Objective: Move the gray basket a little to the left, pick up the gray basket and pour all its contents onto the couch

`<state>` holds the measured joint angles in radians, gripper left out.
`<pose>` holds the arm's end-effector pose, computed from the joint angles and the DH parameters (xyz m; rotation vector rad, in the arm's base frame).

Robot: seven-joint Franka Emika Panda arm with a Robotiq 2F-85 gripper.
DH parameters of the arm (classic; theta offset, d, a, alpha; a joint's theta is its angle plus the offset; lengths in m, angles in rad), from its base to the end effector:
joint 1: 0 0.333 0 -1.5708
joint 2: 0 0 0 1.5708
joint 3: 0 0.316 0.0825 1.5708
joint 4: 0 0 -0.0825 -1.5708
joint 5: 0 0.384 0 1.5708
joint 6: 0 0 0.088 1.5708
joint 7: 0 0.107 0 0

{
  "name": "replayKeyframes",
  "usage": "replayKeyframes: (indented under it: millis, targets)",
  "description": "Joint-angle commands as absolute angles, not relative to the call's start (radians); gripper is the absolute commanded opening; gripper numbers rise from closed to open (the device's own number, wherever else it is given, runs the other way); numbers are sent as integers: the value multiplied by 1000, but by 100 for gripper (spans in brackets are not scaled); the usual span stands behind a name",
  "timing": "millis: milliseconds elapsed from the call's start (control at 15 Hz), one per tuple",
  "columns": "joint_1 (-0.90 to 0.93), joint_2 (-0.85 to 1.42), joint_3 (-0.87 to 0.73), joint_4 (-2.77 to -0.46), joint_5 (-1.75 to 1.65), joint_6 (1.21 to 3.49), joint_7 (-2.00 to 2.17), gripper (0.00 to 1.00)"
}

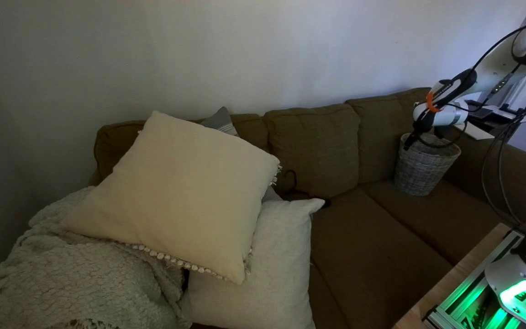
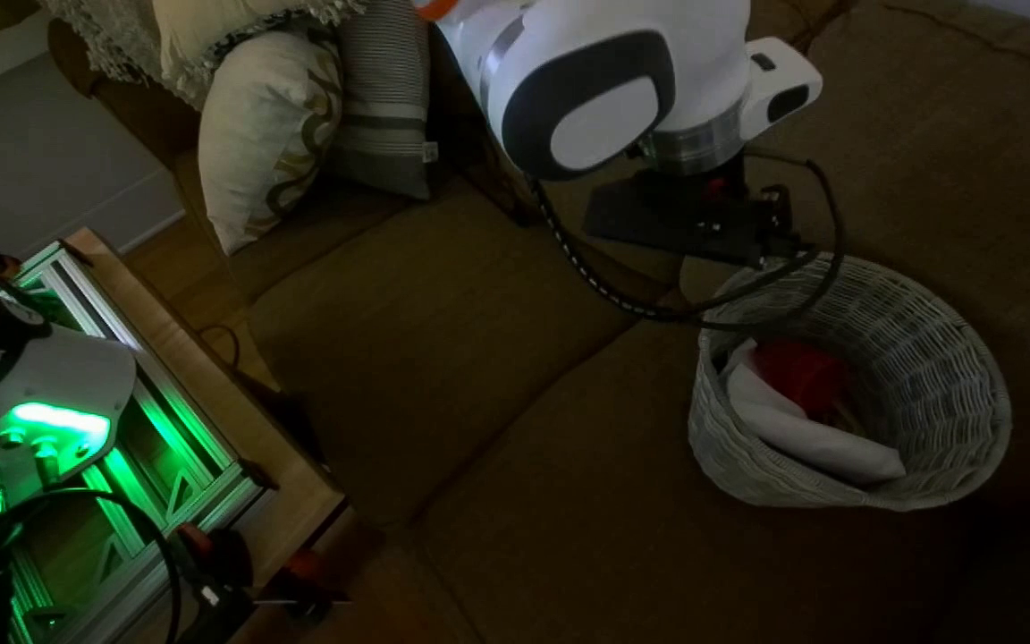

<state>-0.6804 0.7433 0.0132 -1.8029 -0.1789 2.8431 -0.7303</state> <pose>0.5340 -0.4098 0.1612 2.8684 0.3189 0.2653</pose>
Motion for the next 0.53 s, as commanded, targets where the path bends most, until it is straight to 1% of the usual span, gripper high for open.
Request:
replayKeyframes:
  millis: [0,67,200,467]
  targets:
    - [-878,873,217,-1719,-76,2787,-975,100]
    - [-848,894,172,-1701,-75,2763,-944,100]
    - [-823,896,125,-1701,-74,2788,-902,100]
    - [-835,815,147,-1781,-89,2872,-931,100]
